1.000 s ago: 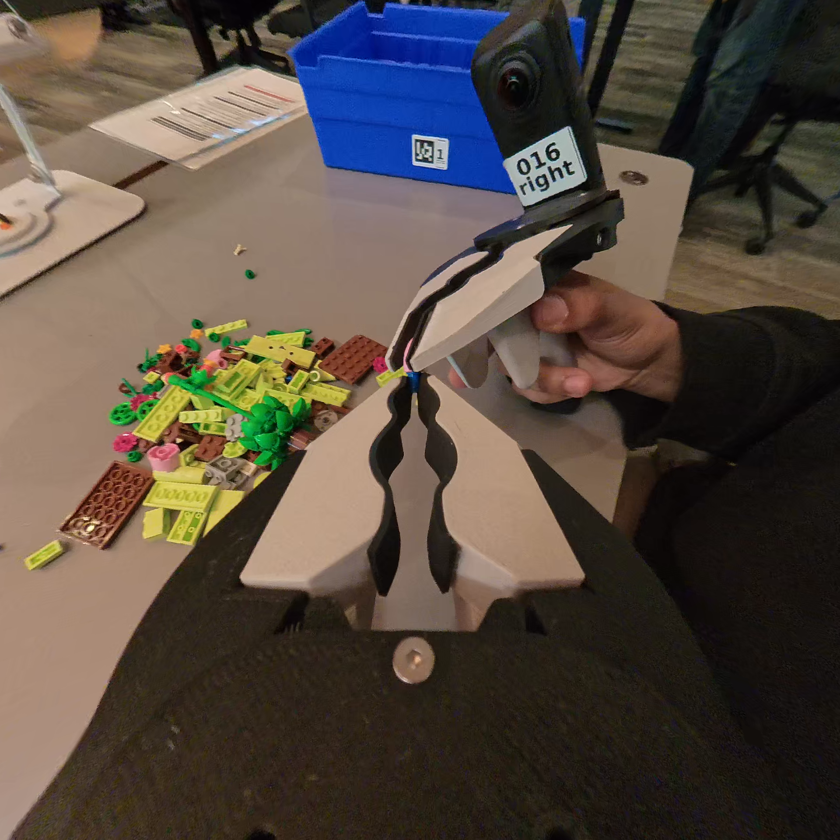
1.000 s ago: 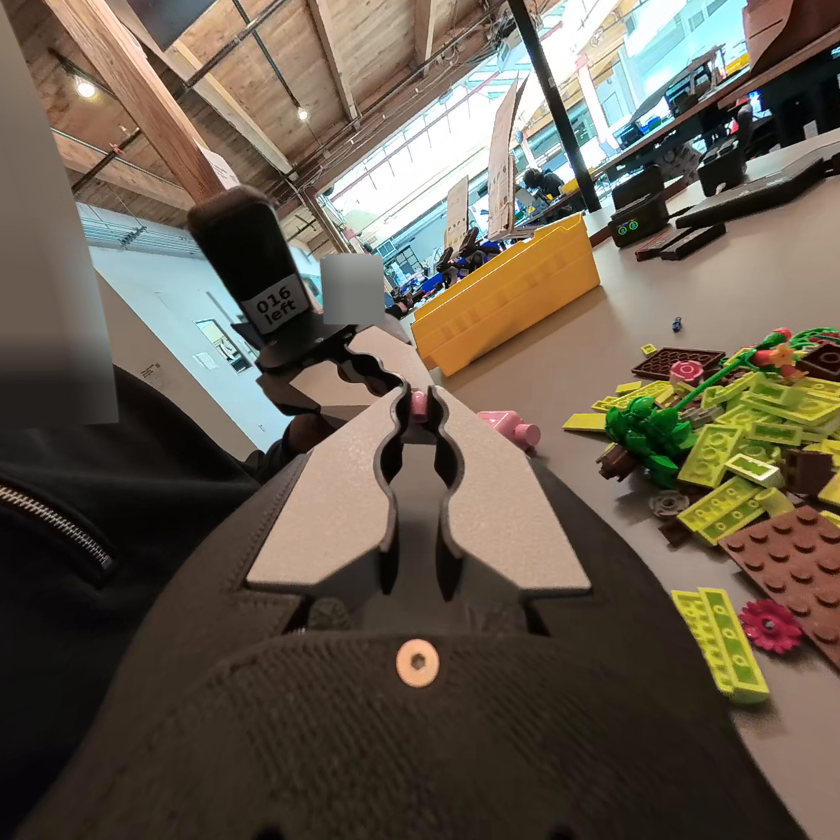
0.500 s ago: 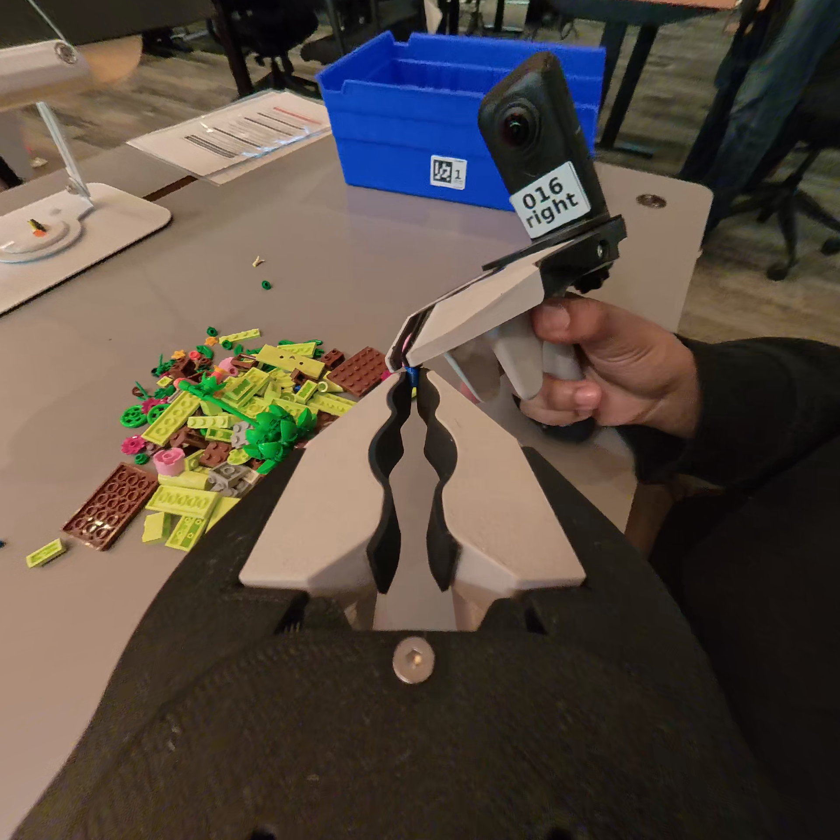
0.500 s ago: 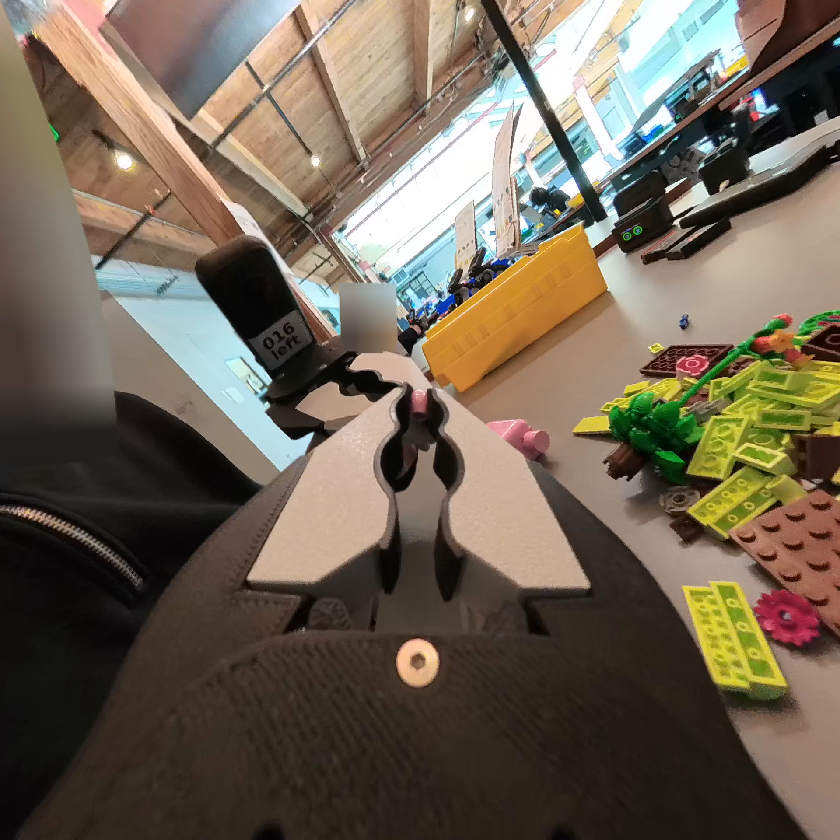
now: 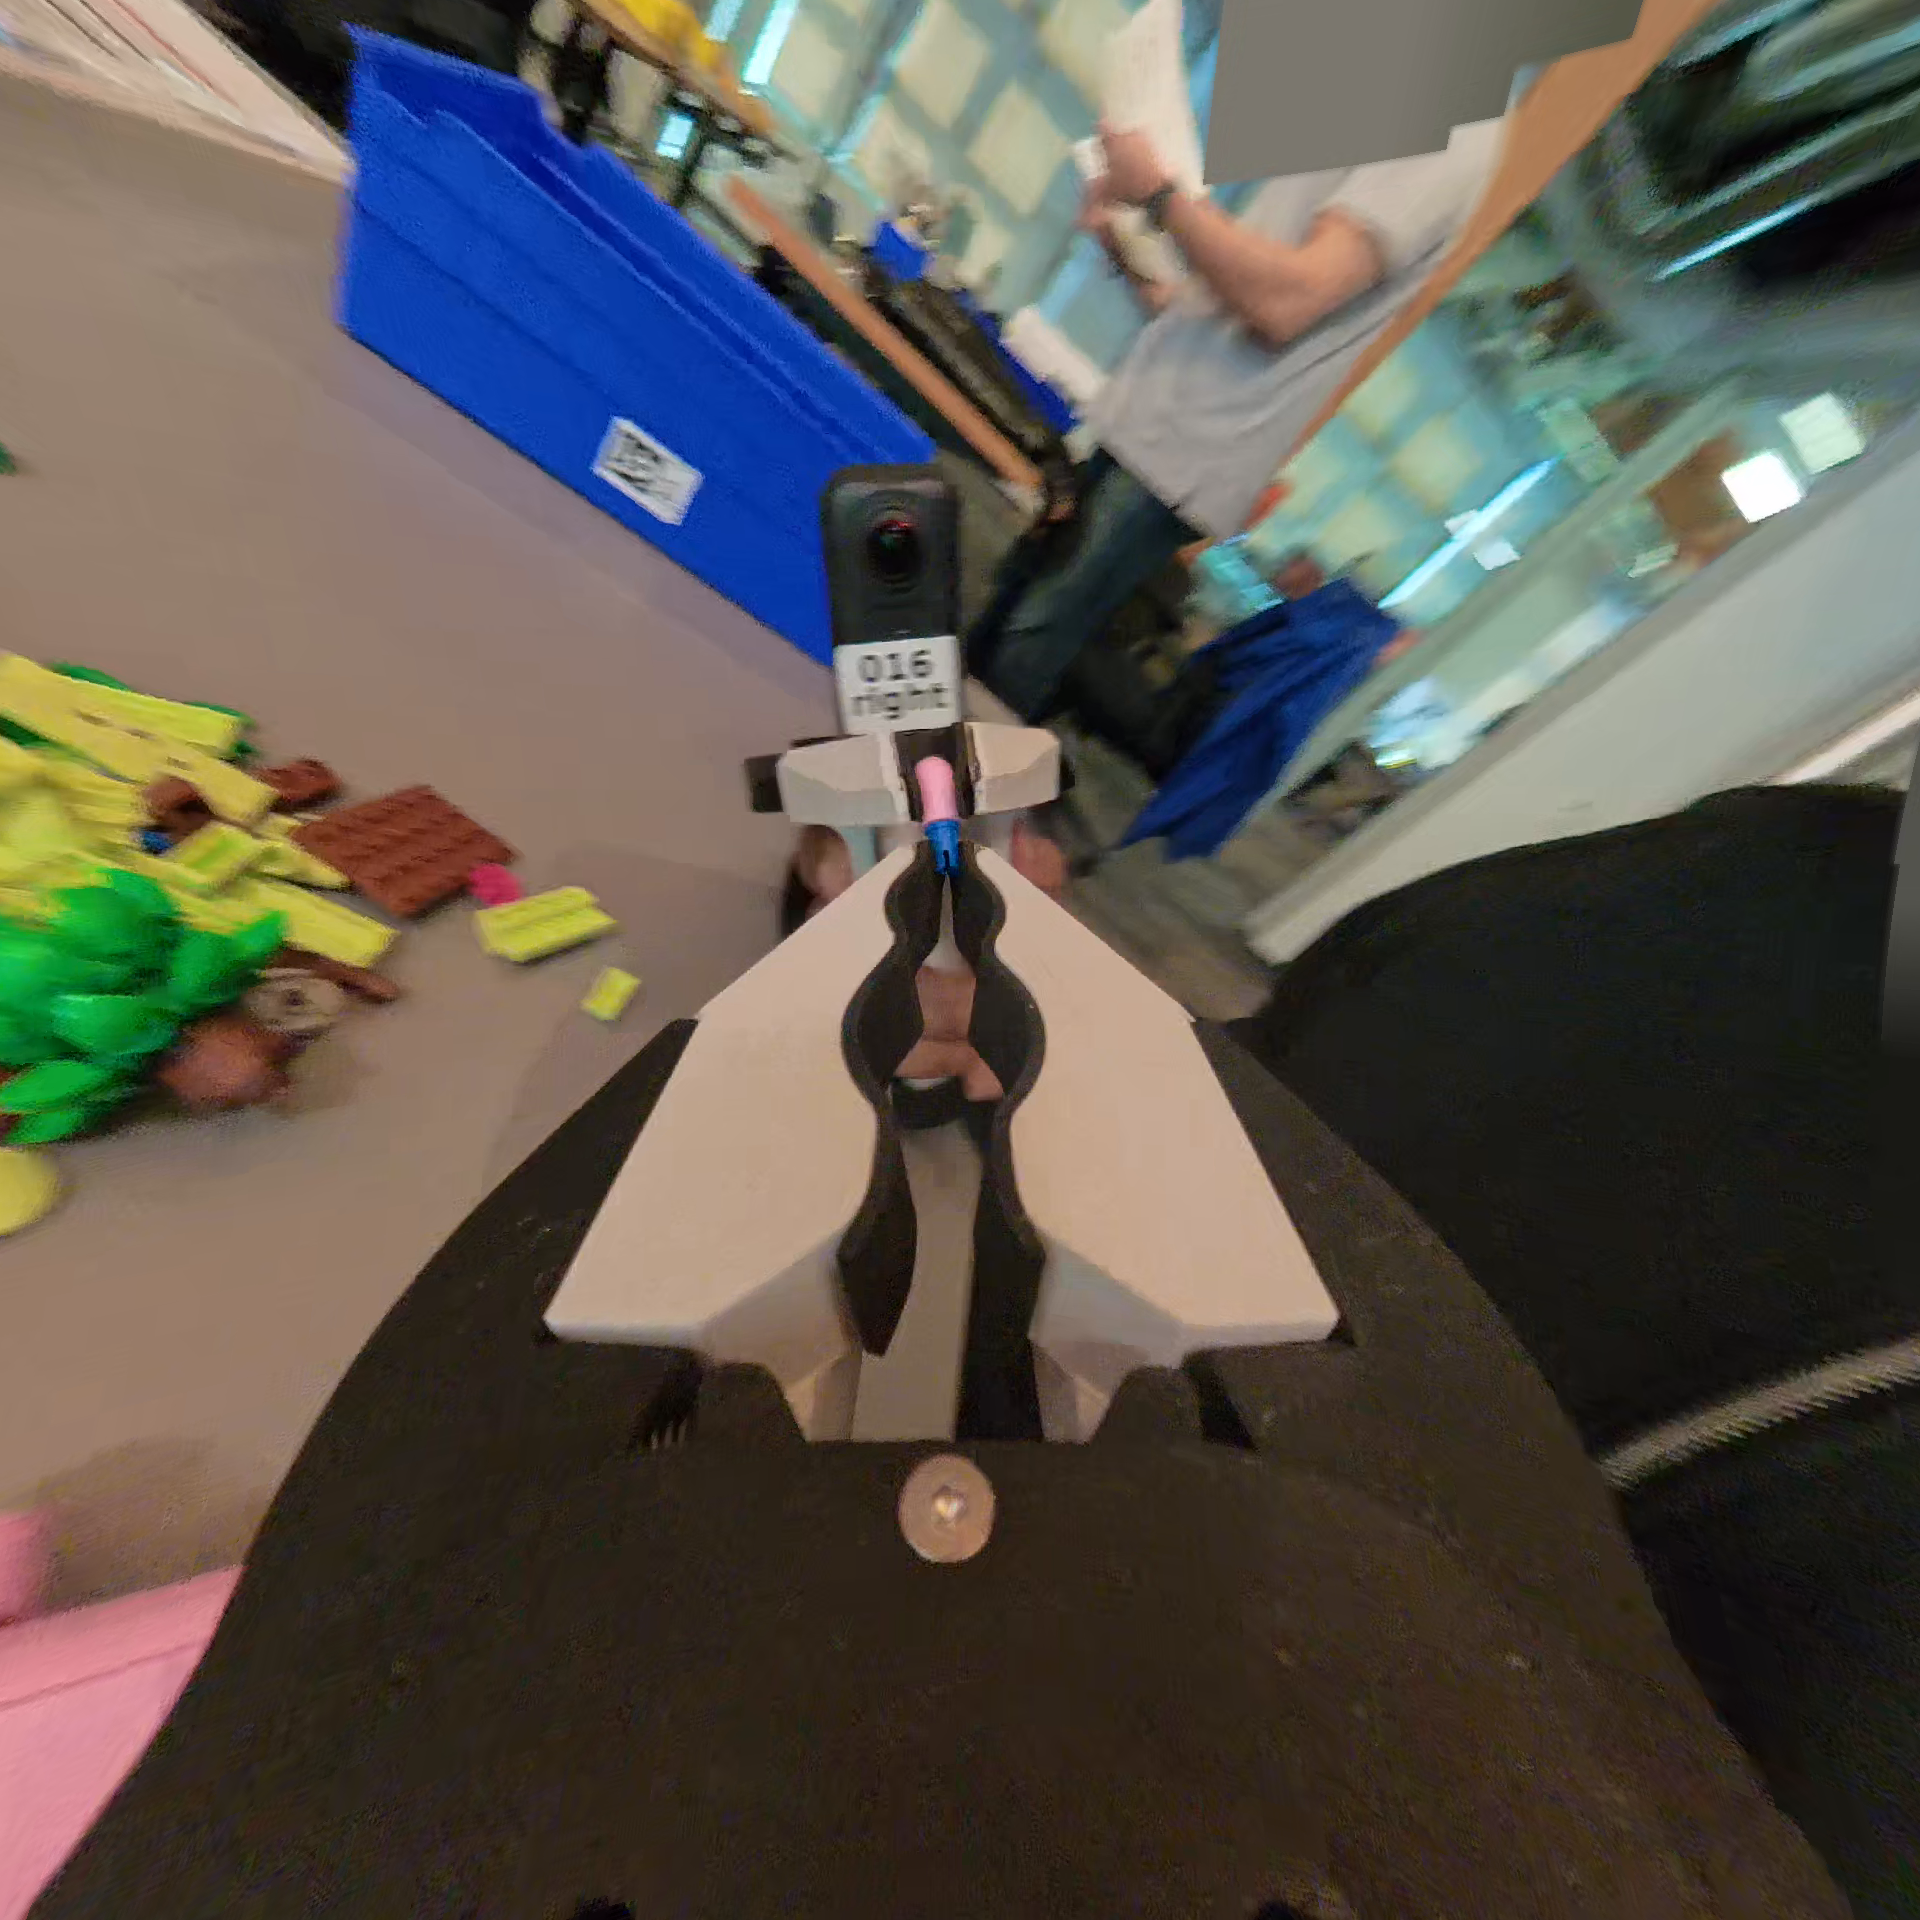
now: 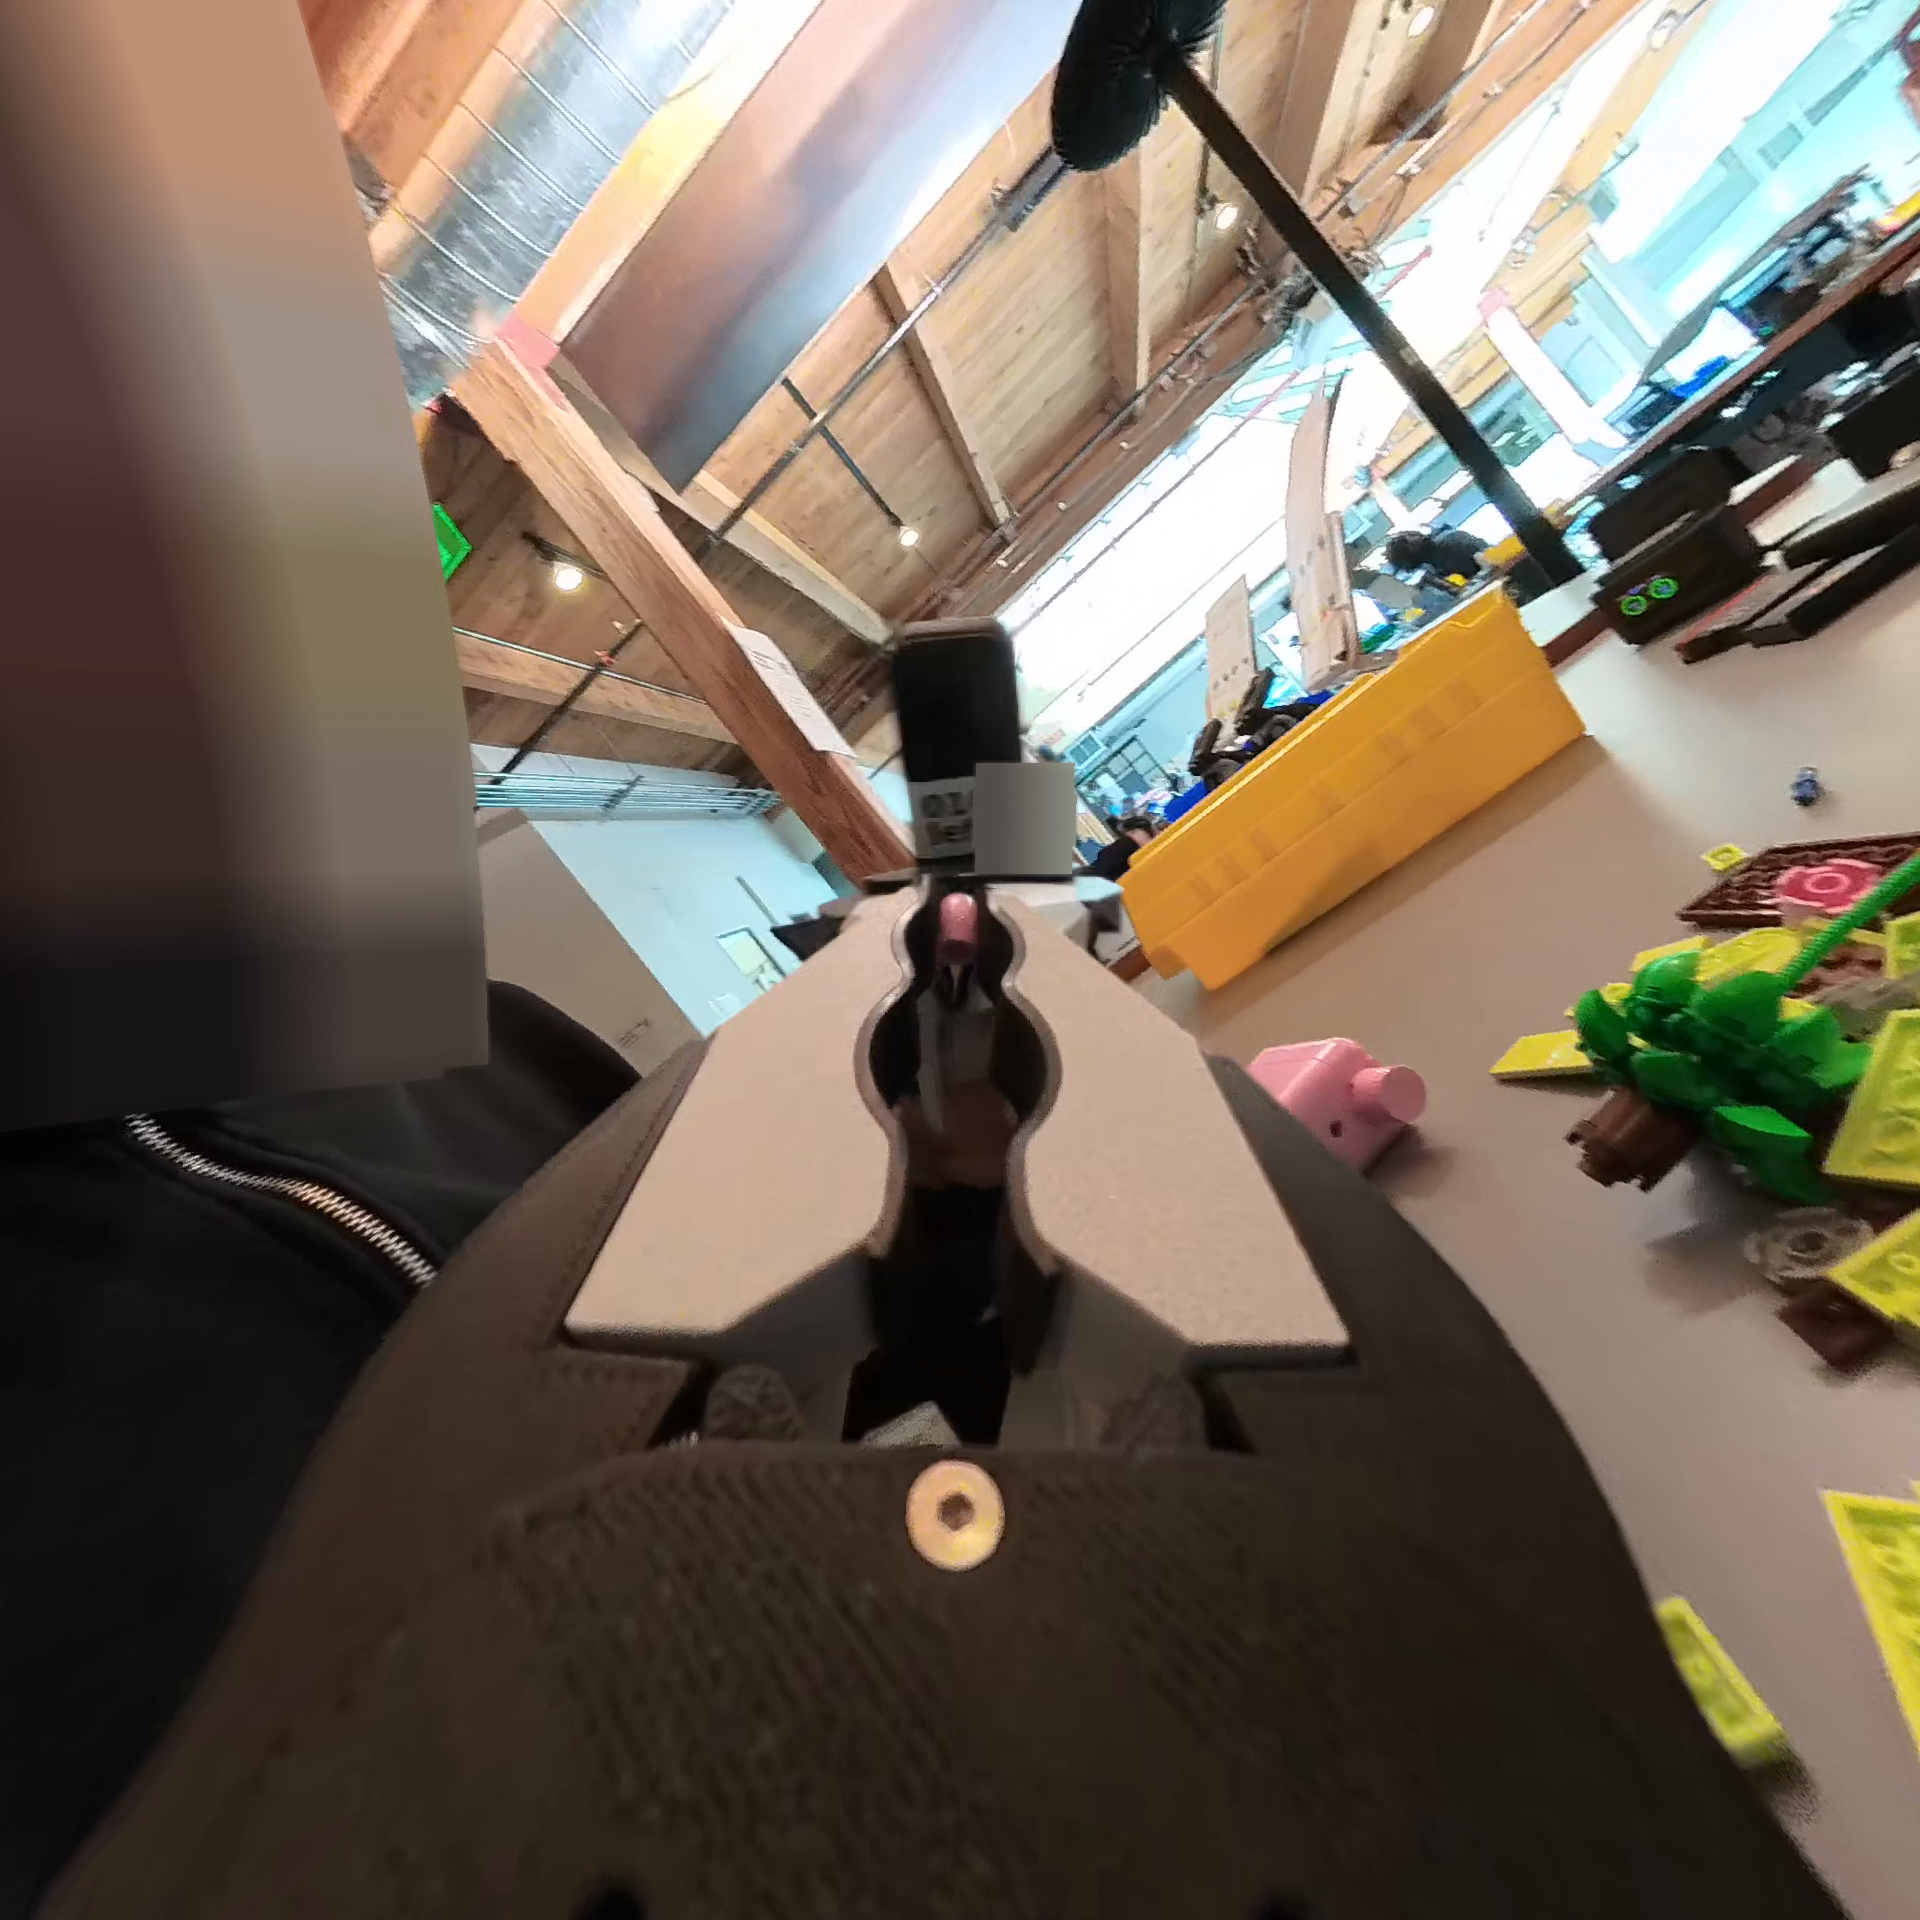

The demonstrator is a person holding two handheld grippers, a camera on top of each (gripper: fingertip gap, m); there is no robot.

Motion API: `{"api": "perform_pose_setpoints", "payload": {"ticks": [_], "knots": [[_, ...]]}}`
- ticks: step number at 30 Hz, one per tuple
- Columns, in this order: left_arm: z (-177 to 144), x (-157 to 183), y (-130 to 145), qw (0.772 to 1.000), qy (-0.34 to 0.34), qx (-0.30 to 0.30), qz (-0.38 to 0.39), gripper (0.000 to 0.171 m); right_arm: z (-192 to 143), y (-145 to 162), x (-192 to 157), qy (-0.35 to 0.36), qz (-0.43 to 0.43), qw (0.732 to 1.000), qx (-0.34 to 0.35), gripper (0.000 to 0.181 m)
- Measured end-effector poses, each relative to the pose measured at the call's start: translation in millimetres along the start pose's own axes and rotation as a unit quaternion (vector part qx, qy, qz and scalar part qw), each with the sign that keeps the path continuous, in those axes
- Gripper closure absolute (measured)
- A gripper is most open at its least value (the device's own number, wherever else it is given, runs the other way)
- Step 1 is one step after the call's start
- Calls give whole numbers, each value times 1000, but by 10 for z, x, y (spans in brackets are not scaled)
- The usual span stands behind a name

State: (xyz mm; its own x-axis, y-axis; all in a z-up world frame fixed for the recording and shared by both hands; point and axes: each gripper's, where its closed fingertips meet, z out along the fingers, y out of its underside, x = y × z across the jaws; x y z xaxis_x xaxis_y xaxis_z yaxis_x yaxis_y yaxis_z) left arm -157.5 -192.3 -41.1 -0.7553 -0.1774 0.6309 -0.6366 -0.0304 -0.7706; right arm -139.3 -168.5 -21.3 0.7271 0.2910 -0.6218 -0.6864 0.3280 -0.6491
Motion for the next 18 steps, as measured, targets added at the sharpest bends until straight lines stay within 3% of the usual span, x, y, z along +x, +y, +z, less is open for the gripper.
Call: {"api": "perform_pose_setpoints", "payload": {"ticks": [3, 6, 7, 9, 10, 11, 12, 14, 16, 18], "knots": [[-33, 180, -29, 984, 135, 20, -112, 167, 31, 5, -113, -34, -3, 999, -2, 178], [-31, 185, -28, 974, 172, 33, -147, 167, 26, 1, -108, -35, 0, 999, 1, 178], [-15, 136, -16, 983, 138, 28, -122, 168, 16, -4, -86, -28, 0, 1000, 2, 178], [-13, -63, 37, 1000, -3, -9, -4, 169, -4, 2, 25, 11, -6, 1000, -2, 178], [-41, -173, 76, 993, -89, -42, 71, 171, -23, -29, 77, 30, -12, 999, 7, 178], [-110, -304, 93, 971, -179, -69, 143, 170, -108, -166, 117, 40, -10, 998, 44, 178], [-155, -313, 56, 958, -216, -66, 179, 170, -266, -339, 182, 47, 8, 995, 86, 177], [-128, -136, -25, 976, -160, -29, 142, 171, -392, -432, 236, 66, 9, 993, 100, 179], [-197, -332, -81, 966, -204, -24, 159, 171, -228, -260, 197, 77, -23, 995, 52, 177], [-212, -462, 8, 953, -235, -61, 183, 168, -120, -136, 186, 77, -31, 996, 25, 178]]}}
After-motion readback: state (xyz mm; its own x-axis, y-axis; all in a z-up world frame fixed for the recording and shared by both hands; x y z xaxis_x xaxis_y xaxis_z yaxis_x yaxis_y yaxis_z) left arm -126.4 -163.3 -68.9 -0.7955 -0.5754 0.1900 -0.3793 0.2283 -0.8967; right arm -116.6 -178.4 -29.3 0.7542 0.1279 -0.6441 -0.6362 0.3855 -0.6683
